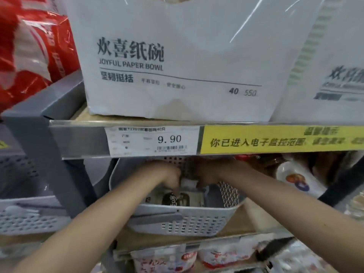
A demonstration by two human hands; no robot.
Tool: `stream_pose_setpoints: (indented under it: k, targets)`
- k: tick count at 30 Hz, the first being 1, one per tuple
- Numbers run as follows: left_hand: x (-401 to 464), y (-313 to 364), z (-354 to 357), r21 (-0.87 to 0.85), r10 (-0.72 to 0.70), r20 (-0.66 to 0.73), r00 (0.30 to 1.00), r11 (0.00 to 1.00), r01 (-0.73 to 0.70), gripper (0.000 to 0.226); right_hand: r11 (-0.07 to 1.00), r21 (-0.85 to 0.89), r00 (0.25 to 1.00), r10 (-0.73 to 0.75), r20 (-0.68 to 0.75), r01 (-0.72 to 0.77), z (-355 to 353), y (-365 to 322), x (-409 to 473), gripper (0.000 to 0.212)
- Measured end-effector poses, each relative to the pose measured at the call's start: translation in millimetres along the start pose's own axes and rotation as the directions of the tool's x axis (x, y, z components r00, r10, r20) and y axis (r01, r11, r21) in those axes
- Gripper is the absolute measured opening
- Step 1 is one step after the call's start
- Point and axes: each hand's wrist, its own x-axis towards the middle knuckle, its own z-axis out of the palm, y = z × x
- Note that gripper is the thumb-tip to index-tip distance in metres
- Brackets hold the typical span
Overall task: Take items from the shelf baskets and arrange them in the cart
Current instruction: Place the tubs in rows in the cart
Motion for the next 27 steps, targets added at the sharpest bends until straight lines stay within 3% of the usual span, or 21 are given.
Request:
stream_pose_setpoints:
  k: [2, 7, 10, 13, 16, 20, 22, 25, 27]
  targets:
    - [7, -9, 7, -0.020, -0.055, 0.074, 0.996, 0.998, 0.057, 0.051, 0.999, -0.015, 1.000, -0.031, 0.007, 0.031, 7, 3, 10, 0.048]
    - [18, -23, 19, -0.103, -0.107, 0.214, 0.971, 0.986, 0.131, 0.059, 0.989, -0.071, 0.990, -0.128, 0.055, 0.132, 7, 7, 22, 0.020]
    - [24, -27, 14, -0.064, -0.136, 0.288, 0.948, 0.985, 0.160, 0.069, 0.986, -0.090, 0.989, -0.131, 0.065, 0.137, 6, 4, 27, 0.031]
    - [28, -30, 12, -0.064, -0.159, 0.347, 0.924, 0.979, 0.193, 0.073, 0.985, -0.106, 0.989, -0.128, 0.074, 0.135, 5, 2, 29, 0.019]
    - [29, -31, 12, -0.070, -0.183, 0.354, 0.917, 0.973, 0.221, 0.078, 0.989, -0.090, 0.990, -0.111, 0.082, 0.118, 4, 1, 28, 0.029]
    - [25, -32, 11, -0.075, -0.198, 0.342, 0.919, 0.969, 0.237, 0.083, 0.990, -0.089, 0.992, -0.098, 0.085, 0.106, 2, 1, 24, 0.019]
    - [22, -32, 13, -0.063, -0.206, 0.318, 0.925, 0.969, 0.238, 0.083, 0.992, -0.064, 0.993, -0.107, 0.055, 0.110, -2, 5, 19, 0.030]
    - [19, -35, 15, -0.082, -0.214, 0.277, 0.937, 0.966, 0.245, 0.075, 0.987, 0.043, 0.985, -0.149, -0.087, 0.154, -11, 13, 3, 0.032]
    - [16, -36, 15, -0.104, -0.189, 0.250, 0.950, 0.970, 0.221, 0.069, 0.955, 0.210, 0.968, -0.174, -0.180, 0.211, -15, 20, -12, 0.024]
